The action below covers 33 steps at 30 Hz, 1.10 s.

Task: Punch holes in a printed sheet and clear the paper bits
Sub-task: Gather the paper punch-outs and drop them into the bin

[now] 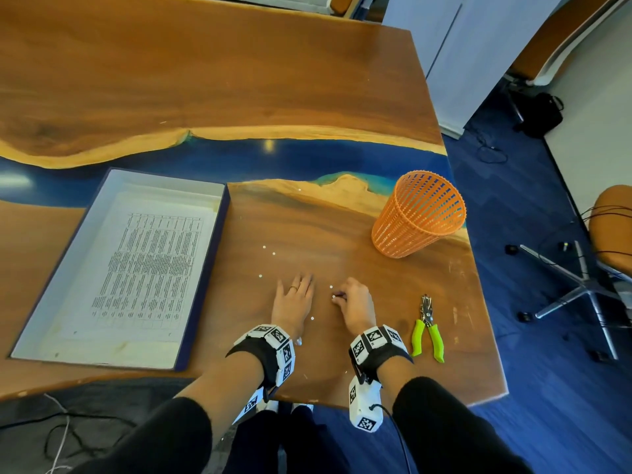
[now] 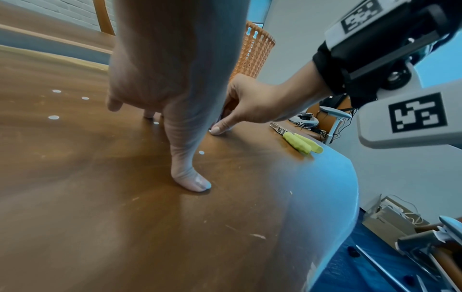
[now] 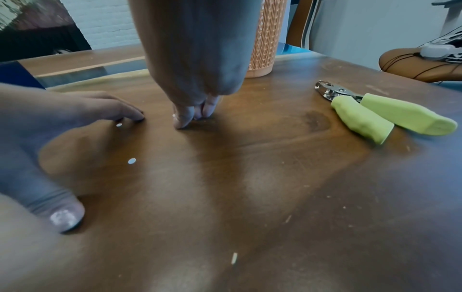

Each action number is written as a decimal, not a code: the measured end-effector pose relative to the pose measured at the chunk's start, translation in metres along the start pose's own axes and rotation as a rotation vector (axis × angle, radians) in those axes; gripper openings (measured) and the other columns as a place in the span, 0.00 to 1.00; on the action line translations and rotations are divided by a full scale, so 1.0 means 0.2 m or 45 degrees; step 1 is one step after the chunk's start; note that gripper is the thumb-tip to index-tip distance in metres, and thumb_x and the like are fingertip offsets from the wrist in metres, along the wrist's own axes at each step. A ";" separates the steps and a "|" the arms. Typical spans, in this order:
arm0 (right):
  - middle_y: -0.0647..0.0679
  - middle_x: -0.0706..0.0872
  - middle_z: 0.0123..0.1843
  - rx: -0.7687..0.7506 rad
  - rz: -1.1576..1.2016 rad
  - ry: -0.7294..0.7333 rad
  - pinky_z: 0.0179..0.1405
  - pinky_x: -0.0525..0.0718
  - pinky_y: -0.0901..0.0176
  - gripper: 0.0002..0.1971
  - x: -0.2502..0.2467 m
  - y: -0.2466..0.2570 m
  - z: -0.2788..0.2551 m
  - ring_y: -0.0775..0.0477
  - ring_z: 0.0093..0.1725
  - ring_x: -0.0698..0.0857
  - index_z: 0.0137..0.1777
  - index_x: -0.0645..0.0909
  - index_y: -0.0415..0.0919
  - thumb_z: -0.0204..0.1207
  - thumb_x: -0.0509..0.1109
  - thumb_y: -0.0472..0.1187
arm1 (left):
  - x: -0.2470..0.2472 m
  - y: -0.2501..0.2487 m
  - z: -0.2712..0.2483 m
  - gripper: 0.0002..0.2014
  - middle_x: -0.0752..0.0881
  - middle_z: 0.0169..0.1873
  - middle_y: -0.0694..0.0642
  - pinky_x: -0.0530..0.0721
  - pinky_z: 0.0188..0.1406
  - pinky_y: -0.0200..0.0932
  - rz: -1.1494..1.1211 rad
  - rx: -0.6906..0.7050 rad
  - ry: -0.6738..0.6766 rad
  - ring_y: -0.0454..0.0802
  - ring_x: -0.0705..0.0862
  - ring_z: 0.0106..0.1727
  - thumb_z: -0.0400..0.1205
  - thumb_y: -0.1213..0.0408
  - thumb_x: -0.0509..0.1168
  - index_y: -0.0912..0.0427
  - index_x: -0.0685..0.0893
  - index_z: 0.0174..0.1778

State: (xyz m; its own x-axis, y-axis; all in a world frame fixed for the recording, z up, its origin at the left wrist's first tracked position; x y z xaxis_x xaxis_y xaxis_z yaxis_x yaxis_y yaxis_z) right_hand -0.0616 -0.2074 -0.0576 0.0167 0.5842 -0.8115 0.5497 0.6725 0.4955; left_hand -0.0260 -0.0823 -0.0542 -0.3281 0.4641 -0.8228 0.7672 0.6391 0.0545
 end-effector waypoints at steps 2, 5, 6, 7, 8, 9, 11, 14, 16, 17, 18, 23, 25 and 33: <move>0.38 0.84 0.56 0.007 -0.001 -0.007 0.53 0.82 0.46 0.06 0.01 -0.01 0.00 0.37 0.52 0.85 0.46 0.87 0.33 0.74 0.72 0.35 | 0.00 0.00 0.00 0.66 0.40 0.84 0.56 0.53 0.80 0.66 0.007 -0.006 -0.005 0.54 0.42 0.85 0.63 0.51 0.81 0.64 0.39 0.83; 0.39 0.84 0.50 0.011 0.017 -0.030 0.50 0.83 0.46 0.05 0.00 -0.01 0.01 0.37 0.48 0.85 0.42 0.86 0.31 0.73 0.72 0.35 | 0.00 0.01 0.00 0.66 0.40 0.84 0.56 0.53 0.80 0.66 0.001 -0.001 -0.006 0.54 0.43 0.85 0.62 0.50 0.82 0.64 0.39 0.83; 0.39 0.84 0.50 0.009 0.012 -0.031 0.49 0.83 0.47 0.05 0.00 -0.01 0.01 0.37 0.48 0.85 0.42 0.86 0.31 0.73 0.72 0.35 | 0.00 0.01 0.00 0.67 0.40 0.84 0.56 0.53 0.80 0.66 -0.005 0.002 -0.007 0.53 0.43 0.85 0.62 0.50 0.82 0.64 0.39 0.83; 0.38 0.84 0.51 0.003 -0.003 -0.024 0.49 0.82 0.48 0.06 0.00 0.00 0.01 0.37 0.49 0.85 0.43 0.85 0.31 0.74 0.71 0.35 | 0.00 0.01 0.00 0.67 0.40 0.84 0.55 0.53 0.80 0.66 -0.010 0.005 -0.007 0.53 0.43 0.85 0.61 0.49 0.82 0.64 0.39 0.83; 0.38 0.83 0.52 -0.004 -0.018 -0.013 0.49 0.81 0.48 0.06 0.00 0.00 0.01 0.37 0.50 0.84 0.43 0.85 0.31 0.75 0.70 0.35 | 0.00 0.01 0.00 0.67 0.40 0.84 0.55 0.53 0.80 0.66 -0.011 0.006 -0.008 0.53 0.42 0.85 0.61 0.49 0.81 0.64 0.39 0.83; 0.38 0.83 0.53 -0.013 -0.035 -0.003 0.49 0.80 0.48 0.06 -0.01 0.01 0.01 0.37 0.50 0.84 0.44 0.85 0.31 0.76 0.69 0.34 | -0.01 0.01 0.00 0.67 0.40 0.84 0.55 0.53 0.80 0.65 -0.013 0.006 -0.009 0.53 0.42 0.85 0.61 0.49 0.82 0.64 0.39 0.83; 0.39 0.82 0.55 -0.023 -0.077 0.027 0.51 0.79 0.48 0.06 0.00 0.03 0.00 0.36 0.53 0.83 0.47 0.84 0.31 0.77 0.67 0.34 | -0.01 0.01 0.01 0.67 0.41 0.84 0.55 0.54 0.80 0.64 -0.026 0.004 -0.011 0.53 0.42 0.85 0.61 0.50 0.82 0.64 0.40 0.83; 0.37 0.79 0.64 0.004 -0.096 0.084 0.57 0.77 0.50 0.08 0.01 0.03 0.01 0.34 0.61 0.81 0.52 0.82 0.29 0.80 0.62 0.32 | -0.01 0.01 0.00 0.67 0.41 0.84 0.56 0.56 0.80 0.64 -0.032 0.006 -0.014 0.53 0.43 0.85 0.61 0.51 0.82 0.64 0.40 0.82; 0.35 0.78 0.64 0.027 -0.060 0.101 0.58 0.75 0.53 0.10 0.03 0.01 0.01 0.34 0.63 0.80 0.55 0.80 0.27 0.81 0.59 0.32 | -0.01 0.01 0.00 0.67 0.40 0.84 0.55 0.56 0.80 0.64 -0.031 0.008 -0.017 0.53 0.42 0.85 0.62 0.50 0.82 0.64 0.39 0.82; 0.34 0.78 0.62 0.021 -0.051 0.100 0.59 0.76 0.52 0.10 0.04 0.01 0.01 0.33 0.61 0.80 0.55 0.80 0.28 0.81 0.59 0.32 | -0.01 0.02 0.00 0.67 0.40 0.84 0.55 0.55 0.80 0.64 -0.030 0.010 -0.018 0.53 0.42 0.85 0.62 0.50 0.82 0.64 0.39 0.82; 0.33 0.78 0.59 0.001 -0.063 0.097 0.59 0.79 0.48 0.10 0.05 0.01 0.01 0.33 0.57 0.81 0.53 0.80 0.28 0.81 0.59 0.32 | -0.01 0.02 0.00 0.67 0.40 0.84 0.55 0.55 0.80 0.64 -0.029 0.012 -0.019 0.53 0.42 0.85 0.62 0.50 0.81 0.64 0.39 0.82; 0.35 0.78 0.57 -0.044 -0.112 0.098 0.55 0.81 0.45 0.08 0.03 0.03 0.00 0.35 0.51 0.82 0.51 0.78 0.30 0.81 0.59 0.34 | -0.01 0.02 -0.01 0.67 0.39 0.84 0.55 0.53 0.81 0.64 -0.024 0.038 -0.016 0.53 0.41 0.85 0.63 0.48 0.81 0.64 0.38 0.82; 0.34 0.78 0.57 -0.037 -0.085 0.101 0.54 0.79 0.46 0.08 0.01 0.04 -0.01 0.34 0.52 0.82 0.52 0.78 0.29 0.81 0.59 0.33 | -0.01 0.03 -0.01 0.66 0.38 0.84 0.55 0.53 0.81 0.64 -0.031 0.053 -0.004 0.53 0.40 0.85 0.63 0.47 0.80 0.64 0.38 0.82; 0.36 0.83 0.39 -0.081 -0.055 0.134 0.43 0.81 0.49 0.07 -0.13 0.12 0.06 0.37 0.41 0.83 0.34 0.74 0.38 0.72 0.68 0.32 | -0.05 0.05 0.00 0.64 0.40 0.84 0.55 0.53 0.79 0.67 -0.080 0.155 0.052 0.53 0.41 0.85 0.64 0.46 0.79 0.64 0.41 0.83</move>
State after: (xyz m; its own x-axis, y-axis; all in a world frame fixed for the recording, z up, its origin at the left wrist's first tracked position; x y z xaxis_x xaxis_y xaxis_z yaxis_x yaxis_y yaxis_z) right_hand -0.0382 -0.2117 -0.0284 -0.0952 0.5964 -0.7970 0.4942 0.7233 0.4823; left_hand -0.0150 -0.0794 -0.0455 -0.3978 0.4519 -0.7985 0.8050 0.5894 -0.0675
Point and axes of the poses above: each hand's wrist, its own z-axis towards the middle knuckle, its own x-axis out of the palm, y = z × x, the point moved 7 cm from there along z, towards the middle knuckle
